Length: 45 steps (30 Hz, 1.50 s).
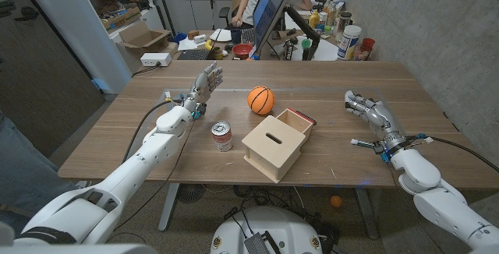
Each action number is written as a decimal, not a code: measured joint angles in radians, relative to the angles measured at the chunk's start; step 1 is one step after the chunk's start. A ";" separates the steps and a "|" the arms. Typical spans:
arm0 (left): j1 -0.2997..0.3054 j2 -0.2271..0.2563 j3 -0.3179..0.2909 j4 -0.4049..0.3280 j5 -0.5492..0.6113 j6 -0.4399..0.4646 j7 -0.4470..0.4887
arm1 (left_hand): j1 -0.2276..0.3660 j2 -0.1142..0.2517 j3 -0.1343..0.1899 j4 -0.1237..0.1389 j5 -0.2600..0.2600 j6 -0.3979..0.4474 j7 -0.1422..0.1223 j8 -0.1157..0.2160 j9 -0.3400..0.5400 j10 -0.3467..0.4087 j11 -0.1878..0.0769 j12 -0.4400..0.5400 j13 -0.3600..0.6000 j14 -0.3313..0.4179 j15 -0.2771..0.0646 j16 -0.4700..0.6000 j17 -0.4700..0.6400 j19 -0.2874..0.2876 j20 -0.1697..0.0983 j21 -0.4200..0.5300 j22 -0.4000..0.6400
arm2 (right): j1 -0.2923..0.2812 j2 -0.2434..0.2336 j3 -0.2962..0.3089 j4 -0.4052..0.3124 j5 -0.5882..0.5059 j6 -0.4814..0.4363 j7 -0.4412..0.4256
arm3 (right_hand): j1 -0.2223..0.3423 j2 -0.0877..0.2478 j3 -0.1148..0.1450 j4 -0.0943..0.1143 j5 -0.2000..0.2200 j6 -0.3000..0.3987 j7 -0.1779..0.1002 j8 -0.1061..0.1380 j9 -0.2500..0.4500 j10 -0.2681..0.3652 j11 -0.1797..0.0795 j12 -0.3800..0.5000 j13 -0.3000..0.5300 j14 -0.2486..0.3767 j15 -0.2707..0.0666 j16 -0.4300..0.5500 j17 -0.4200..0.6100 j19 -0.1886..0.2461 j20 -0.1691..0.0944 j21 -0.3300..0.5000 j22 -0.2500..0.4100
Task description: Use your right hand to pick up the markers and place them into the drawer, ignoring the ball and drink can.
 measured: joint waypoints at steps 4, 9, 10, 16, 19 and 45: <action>-0.002 -0.002 0.002 0.003 0.000 0.001 -0.003 | 0.000 0.000 0.000 0.000 0.000 0.000 0.000 0.000 0.000 0.000 0.000 0.000 0.000 0.000 0.000 0.000 0.000 0.000 0.000 0.000 0.000 | -0.039 -0.009 0.027 -0.023 -0.016 0.005 -0.022 | 0.005 -0.005 0.004 0.004 0.000 0.002 -0.002 0.000 0.004 0.000 0.000 0.000 0.000 0.000 0.000 0.000 0.000 -0.005 0.002 0.000 0.000; -0.003 -0.005 0.005 0.004 0.000 0.001 -0.003 | 0.000 0.000 0.000 0.000 0.000 0.004 -0.004 0.000 0.000 0.000 0.000 0.000 0.000 0.000 0.000 0.000 0.000 0.000 0.000 0.000 0.000 | -0.039 -0.009 0.027 -0.023 -0.028 0.005 -0.036 | 0.006 -0.005 0.007 0.007 0.000 0.007 -0.007 0.000 0.005 0.000 0.000 0.000 0.000 0.000 0.000 0.000 0.003 -0.005 0.002 0.000 0.000; -0.003 -0.005 0.005 0.004 0.001 0.002 -0.006 | 0.000 0.000 0.000 0.000 0.000 0.004 -0.004 0.000 0.000 0.000 0.000 0.000 0.000 0.000 0.000 0.000 0.000 0.000 0.000 0.000 0.000 | -0.090 -0.021 0.059 -0.050 -0.031 0.005 -0.038 | 0.011 0.000 0.008 0.008 0.000 0.004 -0.009 0.000 0.005 0.000 0.000 0.000 0.000 0.000 0.000 0.000 0.003 -0.005 0.002 0.000 0.000; -0.004 -0.005 0.008 0.004 0.002 0.006 -0.007 | 0.000 0.000 0.000 0.000 0.000 0.003 -0.004 0.000 0.000 0.000 0.000 0.000 0.000 0.000 0.000 0.000 0.000 0.000 0.000 0.000 0.000 | -0.137 -0.033 0.091 -0.079 -0.048 -0.006 -0.049 | 0.032 -0.003 0.017 0.009 0.000 0.009 -0.031 0.000 0.005 -0.014 -0.015 0.000 0.000 -0.004 -0.004 0.000 0.003 -0.008 -0.002 0.000 0.000; -0.004 -0.004 0.011 0.001 0.004 0.011 -0.008 | 0.000 0.000 0.000 0.000 0.000 0.003 -0.004 0.000 0.001 0.000 0.000 0.000 0.000 0.000 0.000 0.000 0.000 0.000 0.000 0.000 0.000 | -0.165 -0.036 0.110 -0.097 -0.067 -0.015 -0.062 | 0.037 -0.008 0.022 0.014 0.000 0.019 -0.041 0.000 0.005 -0.014 -0.036 0.000 0.000 -0.004 -0.004 0.000 0.007 -0.012 -0.005 0.000 0.000; -0.004 0.006 0.019 -0.029 0.015 0.030 -0.001 | 0.000 0.000 0.000 0.000 0.000 0.012 -0.002 0.000 0.005 0.004 -0.004 0.000 0.000 0.000 0.000 0.000 0.000 -0.007 0.015 0.000 0.000 | -0.357 -0.048 0.259 -0.285 -0.353 -0.216 -0.192 | 0.063 -0.024 0.036 0.019 0.000 0.074 -0.107 0.008 0.014 -0.018 -0.079 0.000 0.000 -0.009 -0.009 0.000 0.012 -0.020 -0.007 0.000 0.000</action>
